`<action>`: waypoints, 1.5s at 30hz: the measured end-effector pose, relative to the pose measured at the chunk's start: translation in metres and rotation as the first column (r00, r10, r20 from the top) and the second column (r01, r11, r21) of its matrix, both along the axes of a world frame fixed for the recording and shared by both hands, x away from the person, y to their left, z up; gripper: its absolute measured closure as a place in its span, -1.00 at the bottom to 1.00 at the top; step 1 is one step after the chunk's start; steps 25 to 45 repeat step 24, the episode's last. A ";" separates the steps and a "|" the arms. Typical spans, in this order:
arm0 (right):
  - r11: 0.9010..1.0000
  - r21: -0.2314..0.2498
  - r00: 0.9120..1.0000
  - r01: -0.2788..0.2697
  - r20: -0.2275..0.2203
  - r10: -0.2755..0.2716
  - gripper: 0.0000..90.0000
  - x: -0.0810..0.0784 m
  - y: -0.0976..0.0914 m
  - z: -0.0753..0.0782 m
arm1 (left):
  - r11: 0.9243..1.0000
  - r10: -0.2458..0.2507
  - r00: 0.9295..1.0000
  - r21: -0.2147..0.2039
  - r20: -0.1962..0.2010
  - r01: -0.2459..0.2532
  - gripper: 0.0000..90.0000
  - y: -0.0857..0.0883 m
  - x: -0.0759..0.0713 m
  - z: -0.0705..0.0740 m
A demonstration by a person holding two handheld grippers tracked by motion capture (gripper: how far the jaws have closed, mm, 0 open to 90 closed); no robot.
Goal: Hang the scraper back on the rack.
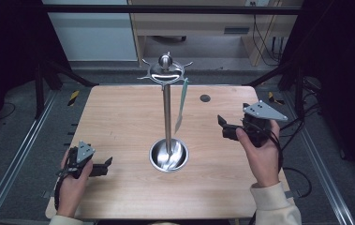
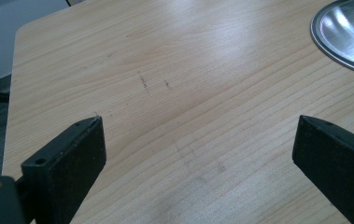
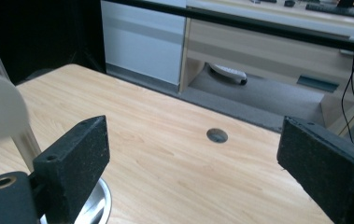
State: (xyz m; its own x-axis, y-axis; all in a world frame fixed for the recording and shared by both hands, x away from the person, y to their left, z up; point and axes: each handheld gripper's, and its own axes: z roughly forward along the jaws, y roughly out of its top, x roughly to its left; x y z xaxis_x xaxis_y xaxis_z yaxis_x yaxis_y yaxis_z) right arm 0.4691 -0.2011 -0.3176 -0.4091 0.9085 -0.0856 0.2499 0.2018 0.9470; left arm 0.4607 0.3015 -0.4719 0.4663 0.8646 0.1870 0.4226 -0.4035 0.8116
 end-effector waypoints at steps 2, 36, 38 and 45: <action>1.000 0.001 1.000 0.005 -0.007 -0.005 -0.77 0.000 0.000 -0.006 | 1.000 0.000 1.000 0.000 0.000 0.000 -0.94 0.000 0.000 0.000; 0.998 -0.055 0.991 0.040 -0.129 -0.047 -0.77 0.010 0.001 -0.089 | 1.000 0.001 1.000 -0.014 0.006 -0.001 -0.94 0.001 0.002 0.001; 0.998 -0.055 0.991 0.040 -0.129 -0.047 -0.77 0.010 0.001 -0.089 | 1.000 0.001 1.000 -0.014 0.006 -0.001 -0.94 0.001 0.002 0.001; 0.998 -0.055 0.991 0.040 -0.129 -0.047 -0.77 0.010 0.001 -0.089 | 1.000 0.001 1.000 -0.014 0.006 -0.001 -0.94 0.001 0.002 0.001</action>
